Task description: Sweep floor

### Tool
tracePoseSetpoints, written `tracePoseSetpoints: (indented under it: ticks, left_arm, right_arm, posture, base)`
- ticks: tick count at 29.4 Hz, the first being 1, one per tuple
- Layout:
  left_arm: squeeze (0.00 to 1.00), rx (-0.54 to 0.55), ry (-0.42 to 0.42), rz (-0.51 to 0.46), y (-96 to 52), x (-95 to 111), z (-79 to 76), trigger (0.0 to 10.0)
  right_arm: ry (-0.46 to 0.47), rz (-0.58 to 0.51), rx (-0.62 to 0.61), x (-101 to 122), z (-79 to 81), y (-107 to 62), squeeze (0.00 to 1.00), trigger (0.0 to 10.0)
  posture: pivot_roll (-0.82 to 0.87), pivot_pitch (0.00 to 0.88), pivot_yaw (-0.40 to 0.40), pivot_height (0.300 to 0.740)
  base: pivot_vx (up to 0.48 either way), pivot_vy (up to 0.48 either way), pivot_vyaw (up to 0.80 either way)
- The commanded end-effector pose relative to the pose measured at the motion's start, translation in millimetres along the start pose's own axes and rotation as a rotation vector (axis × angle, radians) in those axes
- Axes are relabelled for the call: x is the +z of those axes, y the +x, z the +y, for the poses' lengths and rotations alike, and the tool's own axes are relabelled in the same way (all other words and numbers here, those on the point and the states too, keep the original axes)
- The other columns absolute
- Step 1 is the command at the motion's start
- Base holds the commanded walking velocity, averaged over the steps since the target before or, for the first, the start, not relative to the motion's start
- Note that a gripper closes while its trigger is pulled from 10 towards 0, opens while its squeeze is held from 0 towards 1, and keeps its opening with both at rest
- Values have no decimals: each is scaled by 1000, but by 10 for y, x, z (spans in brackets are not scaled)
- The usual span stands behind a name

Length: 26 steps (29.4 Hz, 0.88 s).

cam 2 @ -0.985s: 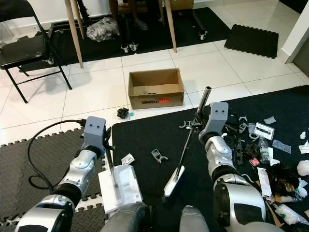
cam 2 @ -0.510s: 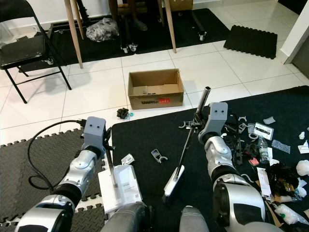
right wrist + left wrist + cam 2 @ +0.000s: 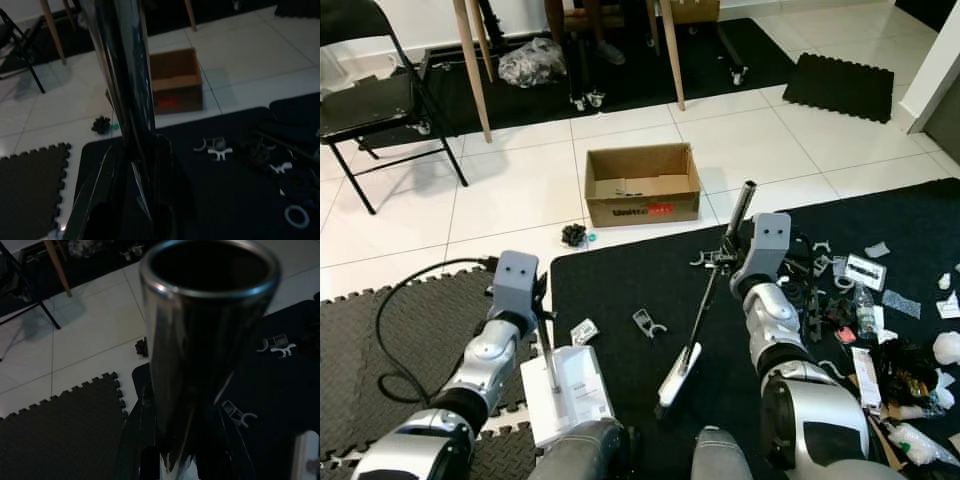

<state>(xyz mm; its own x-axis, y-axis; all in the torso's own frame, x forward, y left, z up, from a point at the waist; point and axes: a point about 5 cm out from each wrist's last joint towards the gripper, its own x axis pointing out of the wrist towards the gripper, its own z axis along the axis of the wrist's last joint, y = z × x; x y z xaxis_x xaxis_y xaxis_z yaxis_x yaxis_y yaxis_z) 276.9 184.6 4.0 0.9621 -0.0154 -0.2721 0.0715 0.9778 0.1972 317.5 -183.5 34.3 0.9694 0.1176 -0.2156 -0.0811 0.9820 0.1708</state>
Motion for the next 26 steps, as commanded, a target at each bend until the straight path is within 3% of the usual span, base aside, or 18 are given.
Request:
tracePoseSetpoints:
  ticks: [1,9,14,20,26]
  left_arm:
    - [0,21,28,29,-44,-83,47,10000]
    - [0,23,19,65,-66,-150,32,10000]
    - [0,86,-30,100,-94,-219,89,10000]
    - [0,147,-23,131,-135,-292,133,10000]
    - [0,162,-69,169,-170,-363,126,10000]
  right_arm:
    - [-4,-6,1,1,11,1,0,10000]
    - [-39,40,8,-118,30,-50,0,10000]
    - [-74,78,-8,-253,19,-128,0,10000]
    - [-125,86,-73,-301,-49,-180,0,10000]
    - [-125,111,-72,-363,-48,-214,0,10000]
  posture:
    - [18,0,33,740]
    - [16,0,30,740]
    - [13,0,29,740]
    - [11,0,27,740]
    - [10,0,27,740]
  base:
    - [0,0,0]
    - [0,0,0]
    - [0,0,0]
    - [0,0,0]
    - [0,0,0]
